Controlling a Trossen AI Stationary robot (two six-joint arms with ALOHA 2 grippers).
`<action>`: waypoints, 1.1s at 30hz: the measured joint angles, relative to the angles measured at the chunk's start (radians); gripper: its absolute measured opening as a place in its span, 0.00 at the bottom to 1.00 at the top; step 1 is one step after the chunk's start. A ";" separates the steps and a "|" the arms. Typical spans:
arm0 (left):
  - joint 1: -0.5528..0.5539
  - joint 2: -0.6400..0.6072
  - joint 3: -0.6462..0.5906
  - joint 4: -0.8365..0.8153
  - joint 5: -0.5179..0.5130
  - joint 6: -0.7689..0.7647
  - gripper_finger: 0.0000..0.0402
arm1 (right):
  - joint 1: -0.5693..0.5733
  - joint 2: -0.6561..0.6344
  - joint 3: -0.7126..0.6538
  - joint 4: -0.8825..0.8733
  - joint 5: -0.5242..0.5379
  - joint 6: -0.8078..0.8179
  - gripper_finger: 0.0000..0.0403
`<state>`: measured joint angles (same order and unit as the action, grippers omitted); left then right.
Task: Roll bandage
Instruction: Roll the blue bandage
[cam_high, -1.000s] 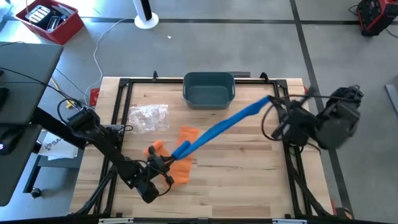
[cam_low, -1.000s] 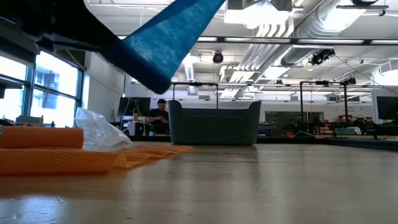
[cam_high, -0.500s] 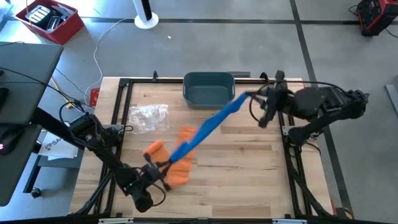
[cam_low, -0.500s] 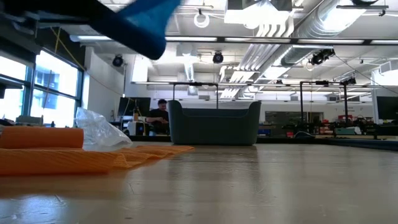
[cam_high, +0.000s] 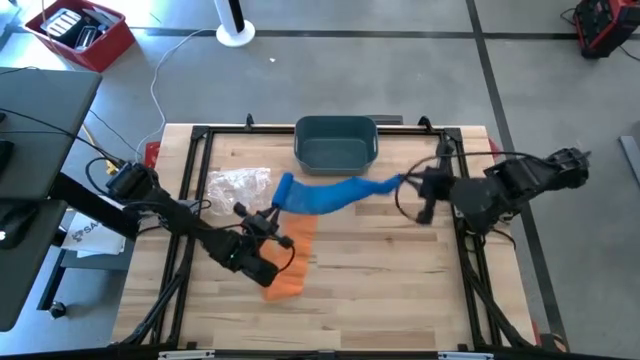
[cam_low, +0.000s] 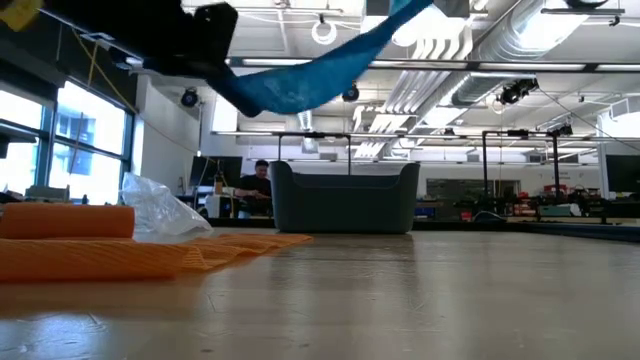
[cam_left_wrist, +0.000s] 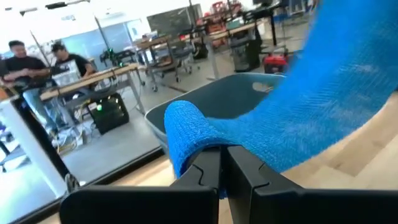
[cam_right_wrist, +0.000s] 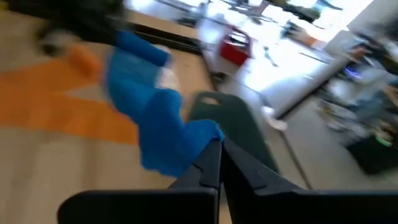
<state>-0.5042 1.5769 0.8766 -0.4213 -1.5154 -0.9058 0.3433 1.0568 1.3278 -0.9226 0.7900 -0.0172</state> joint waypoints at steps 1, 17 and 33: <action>0.018 0.000 0.001 -0.035 0.013 -0.033 0.00 | -0.063 -0.033 -0.055 0.062 -0.003 -0.031 0.00; 0.302 -0.002 -0.130 -0.086 0.131 -0.130 0.00 | -0.784 -0.153 -0.707 0.994 -1.168 -0.108 0.00; 0.178 -0.003 -0.129 0.115 0.484 0.324 0.00 | -0.613 -0.450 -0.542 1.238 -1.025 -0.004 0.00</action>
<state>-0.3262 1.5742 0.7471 -0.3064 -1.0316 -0.5815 -0.2698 0.6068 0.7853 0.3150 -0.2349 -0.0217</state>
